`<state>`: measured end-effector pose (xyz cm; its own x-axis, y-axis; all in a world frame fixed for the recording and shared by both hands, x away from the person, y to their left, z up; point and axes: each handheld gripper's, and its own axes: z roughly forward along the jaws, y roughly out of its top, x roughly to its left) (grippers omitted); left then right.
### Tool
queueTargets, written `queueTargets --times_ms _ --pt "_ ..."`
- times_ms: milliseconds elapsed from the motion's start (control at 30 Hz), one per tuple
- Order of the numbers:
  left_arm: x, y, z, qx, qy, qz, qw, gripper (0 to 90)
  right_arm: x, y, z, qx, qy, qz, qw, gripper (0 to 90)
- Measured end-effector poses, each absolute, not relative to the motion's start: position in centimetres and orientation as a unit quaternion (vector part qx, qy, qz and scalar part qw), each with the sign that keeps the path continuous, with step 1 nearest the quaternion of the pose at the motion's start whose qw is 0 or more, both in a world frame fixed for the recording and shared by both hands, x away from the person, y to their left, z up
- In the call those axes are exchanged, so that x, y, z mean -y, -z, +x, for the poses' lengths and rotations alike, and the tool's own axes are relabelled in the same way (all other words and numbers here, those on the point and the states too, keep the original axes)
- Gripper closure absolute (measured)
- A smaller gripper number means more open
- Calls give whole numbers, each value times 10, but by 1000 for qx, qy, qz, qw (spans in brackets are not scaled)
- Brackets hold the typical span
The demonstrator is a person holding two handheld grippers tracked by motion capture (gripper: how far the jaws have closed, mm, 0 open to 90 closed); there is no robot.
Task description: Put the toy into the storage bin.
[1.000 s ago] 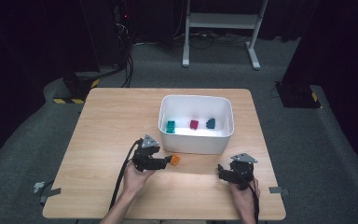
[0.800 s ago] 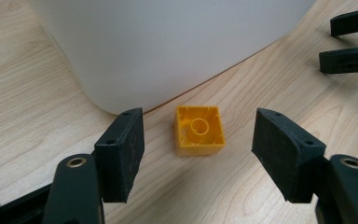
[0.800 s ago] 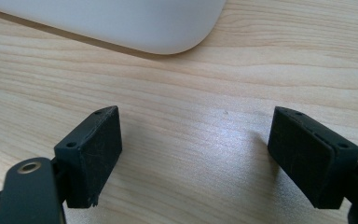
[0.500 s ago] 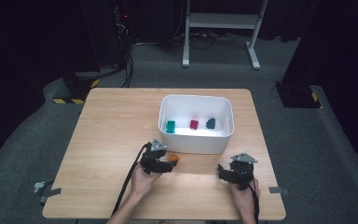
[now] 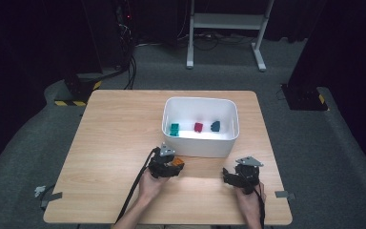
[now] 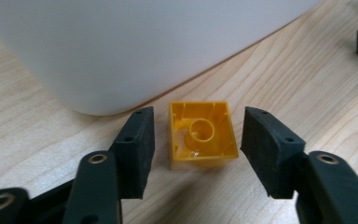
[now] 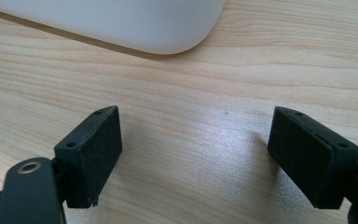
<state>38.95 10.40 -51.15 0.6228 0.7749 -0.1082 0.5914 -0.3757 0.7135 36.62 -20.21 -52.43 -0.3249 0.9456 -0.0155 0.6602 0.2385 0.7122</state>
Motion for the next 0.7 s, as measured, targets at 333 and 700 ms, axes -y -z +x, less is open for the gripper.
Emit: queueTargets --times_ms 333,700 --pt "-101 514 386 -402 -127 830 365 581 202 524 366 -753 -310 533 230 173" --pt "-107 499 377 -383 -120 836 375 585 202 524 366 -753 -310 534 230 173"
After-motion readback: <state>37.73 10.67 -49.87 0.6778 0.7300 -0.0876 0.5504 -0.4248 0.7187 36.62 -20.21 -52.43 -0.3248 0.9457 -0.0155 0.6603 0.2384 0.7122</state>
